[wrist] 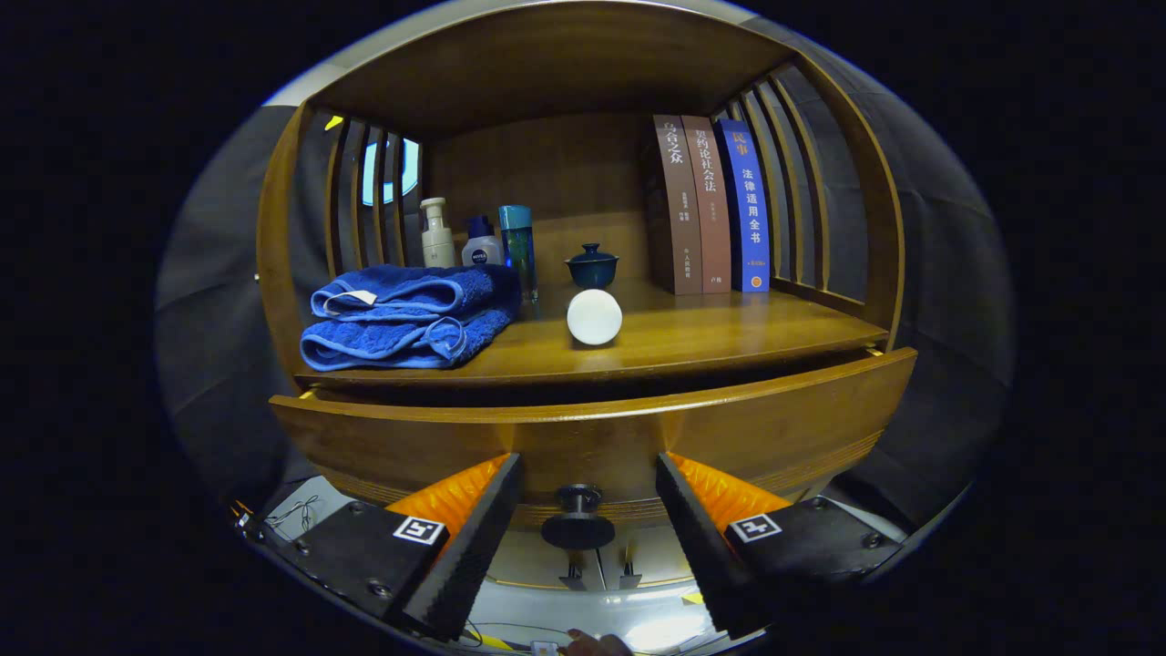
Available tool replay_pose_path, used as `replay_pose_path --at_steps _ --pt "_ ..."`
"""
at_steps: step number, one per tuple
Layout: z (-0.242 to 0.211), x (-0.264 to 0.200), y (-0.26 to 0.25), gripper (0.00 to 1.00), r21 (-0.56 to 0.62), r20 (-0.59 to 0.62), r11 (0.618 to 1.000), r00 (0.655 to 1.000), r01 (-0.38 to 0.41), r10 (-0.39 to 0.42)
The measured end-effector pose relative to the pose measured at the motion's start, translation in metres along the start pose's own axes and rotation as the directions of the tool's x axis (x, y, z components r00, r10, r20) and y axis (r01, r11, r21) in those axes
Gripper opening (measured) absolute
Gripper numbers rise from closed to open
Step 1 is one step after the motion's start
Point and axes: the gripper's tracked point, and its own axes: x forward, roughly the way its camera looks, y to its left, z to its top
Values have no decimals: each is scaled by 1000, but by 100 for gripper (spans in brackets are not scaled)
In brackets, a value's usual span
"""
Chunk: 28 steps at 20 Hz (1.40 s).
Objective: Pull open the drawer, take out the items inside it, and place them on the countertop above the cabinet.
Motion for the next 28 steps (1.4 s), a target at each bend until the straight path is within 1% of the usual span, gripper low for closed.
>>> replay_pose_path --at_steps 2,5,13,16,19,22,25,28 --pt "3 10 1 98 0 0 1000 1000 -1 1" --pt "4 18 -2 98 -11 4 1000 1000 18 -18" --pt "4 16 -2 98 -23 5 999 1000 24 -23" --pt "15 12 -1 98 -27 17 1000 1000 14 -14" --pt "39 4 3 98 -62 55 998 998 3 1" --pt "78 -16 11 99 -87 104 996 994 -9 18" --pt "137 -53 25 99 -97 198 995 979 -29 48" --pt "196 -107 36 98 -113 278 993 958 -36 66"
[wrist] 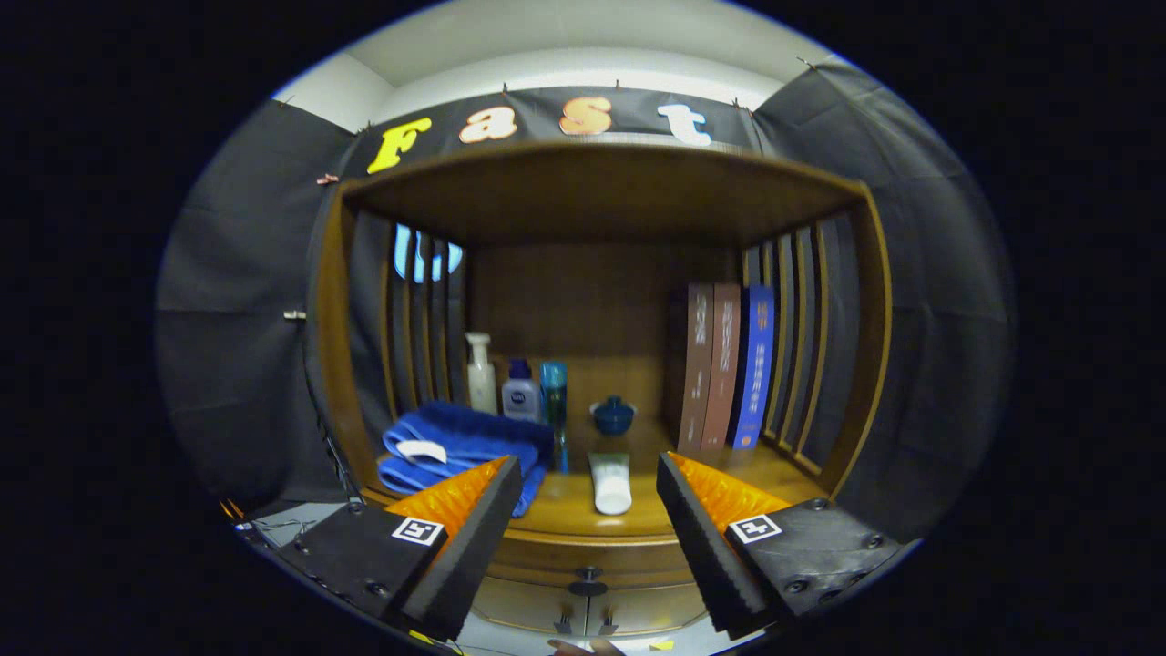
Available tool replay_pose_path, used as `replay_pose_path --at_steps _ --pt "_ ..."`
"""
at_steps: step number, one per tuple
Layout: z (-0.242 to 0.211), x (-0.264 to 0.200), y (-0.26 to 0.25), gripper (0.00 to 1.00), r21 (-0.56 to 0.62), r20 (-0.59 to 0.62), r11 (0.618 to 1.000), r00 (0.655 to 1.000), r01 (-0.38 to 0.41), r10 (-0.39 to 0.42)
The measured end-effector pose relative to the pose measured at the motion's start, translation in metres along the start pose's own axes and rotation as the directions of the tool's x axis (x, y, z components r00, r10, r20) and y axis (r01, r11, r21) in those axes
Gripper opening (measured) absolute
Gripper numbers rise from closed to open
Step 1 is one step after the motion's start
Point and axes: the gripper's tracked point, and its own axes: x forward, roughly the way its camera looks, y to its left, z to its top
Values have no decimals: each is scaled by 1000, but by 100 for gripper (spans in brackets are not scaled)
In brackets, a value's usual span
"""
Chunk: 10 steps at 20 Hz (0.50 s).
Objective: Pull open the drawer, take out the items inside it, and place them on the countertop above the cabinet.
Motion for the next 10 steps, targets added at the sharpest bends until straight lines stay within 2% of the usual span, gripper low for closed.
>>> replay_pose_path --at_steps 6,10 --pt "78 -80 12 99 -13 87 1000 996 -13 14" --pt "98 -118 18 99 9 116 1000 993 -21 20"
